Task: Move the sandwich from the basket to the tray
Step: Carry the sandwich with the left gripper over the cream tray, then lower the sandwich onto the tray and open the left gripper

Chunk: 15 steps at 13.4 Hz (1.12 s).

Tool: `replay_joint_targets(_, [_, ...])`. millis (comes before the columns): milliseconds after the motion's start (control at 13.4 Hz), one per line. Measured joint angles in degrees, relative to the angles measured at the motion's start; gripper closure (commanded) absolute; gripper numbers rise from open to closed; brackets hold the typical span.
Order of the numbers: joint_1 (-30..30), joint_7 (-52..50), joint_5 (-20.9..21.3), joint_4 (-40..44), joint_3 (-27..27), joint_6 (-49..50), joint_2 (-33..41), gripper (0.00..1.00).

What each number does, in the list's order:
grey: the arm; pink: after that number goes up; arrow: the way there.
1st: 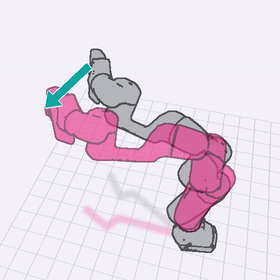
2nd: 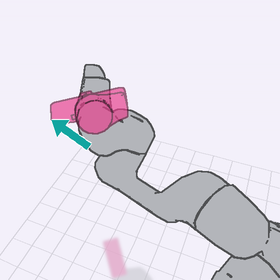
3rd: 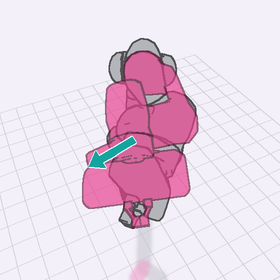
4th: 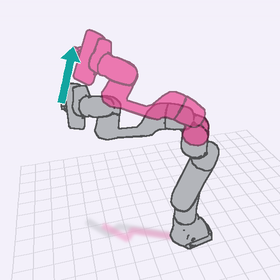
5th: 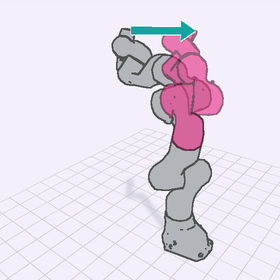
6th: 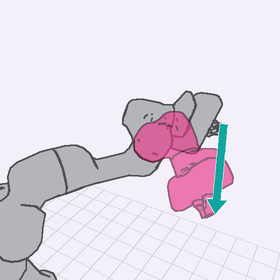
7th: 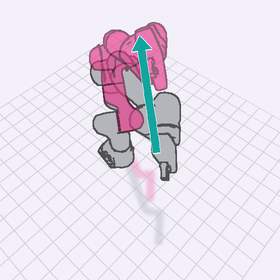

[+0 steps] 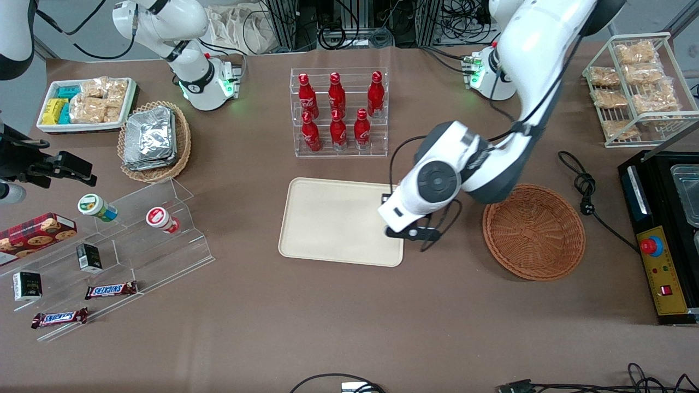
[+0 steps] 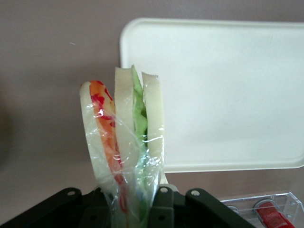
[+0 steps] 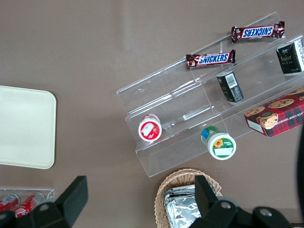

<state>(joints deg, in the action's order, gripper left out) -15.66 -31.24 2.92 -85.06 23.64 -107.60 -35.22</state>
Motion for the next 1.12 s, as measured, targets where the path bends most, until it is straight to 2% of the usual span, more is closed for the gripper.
replay_joint_targets(299, [-2.24, -0.06, 5.43, 0.13, -0.02, -3.74, -6.23, 1.0])
replay_joint_targets(599, [-2.69, -0.06, 6.08, 0.22, -0.04, -4.49, -9.5, 0.99])
replay_joint_targets(673, [-2.69, -0.06, 6.1, 0.23, -0.04, -4.5, -10.18, 0.84])
replay_joint_targets(748, [-2.69, -0.05, 6.1, 0.24, -0.05, -4.52, -10.79, 0.31])
replay_joint_targets(823, [-2.69, -0.05, 6.1, 0.26, -0.05, -4.57, -11.26, 0.0])
replay_joint_targets(1122, [-2.67, -0.07, 6.56, 1.31, -0.11, -4.61, -11.49, 0.0])
